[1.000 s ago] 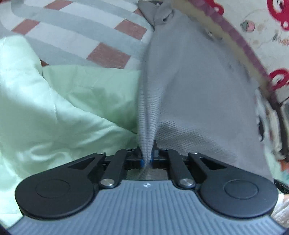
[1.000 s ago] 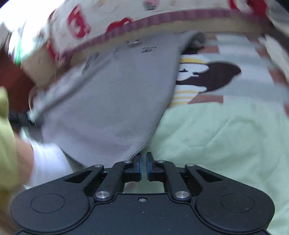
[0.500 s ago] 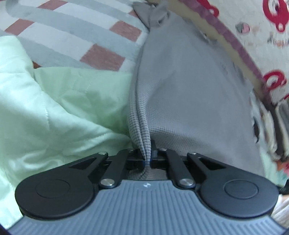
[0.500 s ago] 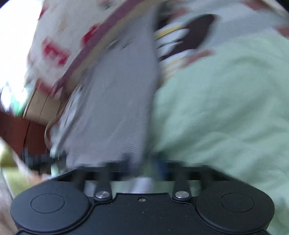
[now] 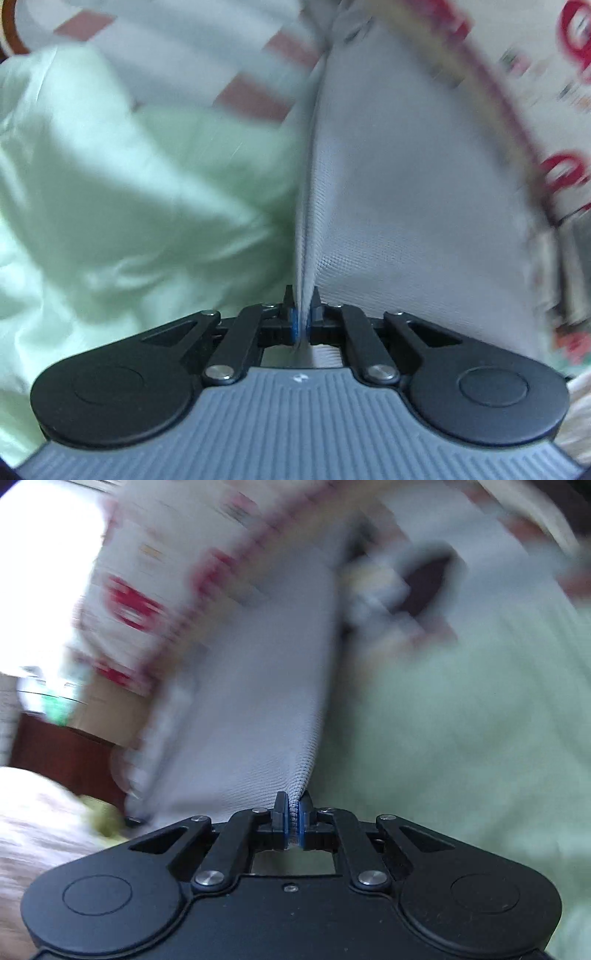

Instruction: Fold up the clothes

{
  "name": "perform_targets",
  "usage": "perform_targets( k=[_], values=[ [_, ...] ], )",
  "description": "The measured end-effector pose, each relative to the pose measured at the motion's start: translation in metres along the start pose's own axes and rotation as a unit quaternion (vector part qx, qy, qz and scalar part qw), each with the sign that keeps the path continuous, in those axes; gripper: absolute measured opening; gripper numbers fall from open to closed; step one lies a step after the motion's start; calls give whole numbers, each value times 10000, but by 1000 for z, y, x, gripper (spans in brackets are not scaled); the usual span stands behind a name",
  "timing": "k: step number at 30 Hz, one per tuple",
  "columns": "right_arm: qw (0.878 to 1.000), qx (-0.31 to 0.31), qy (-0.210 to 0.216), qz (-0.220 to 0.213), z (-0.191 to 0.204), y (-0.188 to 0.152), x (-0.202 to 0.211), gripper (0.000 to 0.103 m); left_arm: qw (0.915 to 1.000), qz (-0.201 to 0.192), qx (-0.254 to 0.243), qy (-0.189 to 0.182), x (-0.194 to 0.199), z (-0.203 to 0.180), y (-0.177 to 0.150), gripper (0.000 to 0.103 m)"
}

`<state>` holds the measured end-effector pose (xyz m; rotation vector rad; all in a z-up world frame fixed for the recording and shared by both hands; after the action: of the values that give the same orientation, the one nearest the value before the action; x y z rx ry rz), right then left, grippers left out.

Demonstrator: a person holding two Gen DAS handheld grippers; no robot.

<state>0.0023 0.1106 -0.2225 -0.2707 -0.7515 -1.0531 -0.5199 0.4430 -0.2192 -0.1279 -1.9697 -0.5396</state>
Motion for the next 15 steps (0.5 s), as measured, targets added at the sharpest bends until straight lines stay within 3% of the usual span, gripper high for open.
perform_targets(
  k=[3, 4, 8, 9, 12, 15],
  values=[
    [9996, -262, -8, 71, -2, 2, -5, 7, 9977, 335, -5, 588, -10, 11, -10, 17],
    [9996, -249, -140, 81, 2, 4, -3, 9, 9979, 218, -9, 607, -2, 12, -6, 19],
    [9939, 400, -1013, -165, 28, 18, 17, 33, 9973, -252, -29, 686, 31, 17, 10, 24],
    [9918, 547, -1124, -280, 35, 26, 23, 33, 9960, -391, -109, 799, 40, 18, 20, 24],
    [9894, 821, -1080, -522, 62, 61, 35, 34, 9897, -730, -423, 1159, 65, 16, 55, 25],
    [9899, 1045, -738, -618, 108, 115, 42, 34, 9827, -1050, -763, 1318, 94, 4, 106, 25]
  ],
)
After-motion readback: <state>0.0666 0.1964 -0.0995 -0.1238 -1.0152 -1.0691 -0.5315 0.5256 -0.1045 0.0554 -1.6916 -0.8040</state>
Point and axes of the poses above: each gripper's, at about its wrist camera, not at the fingertips, and x roughly against the way its jaws point, z to its left, y to its top, the point moved 6 cm from there along -x, roughly the way its jaws point, and after that the axes turned 11 degrees about -x, right-handed, at the moved point
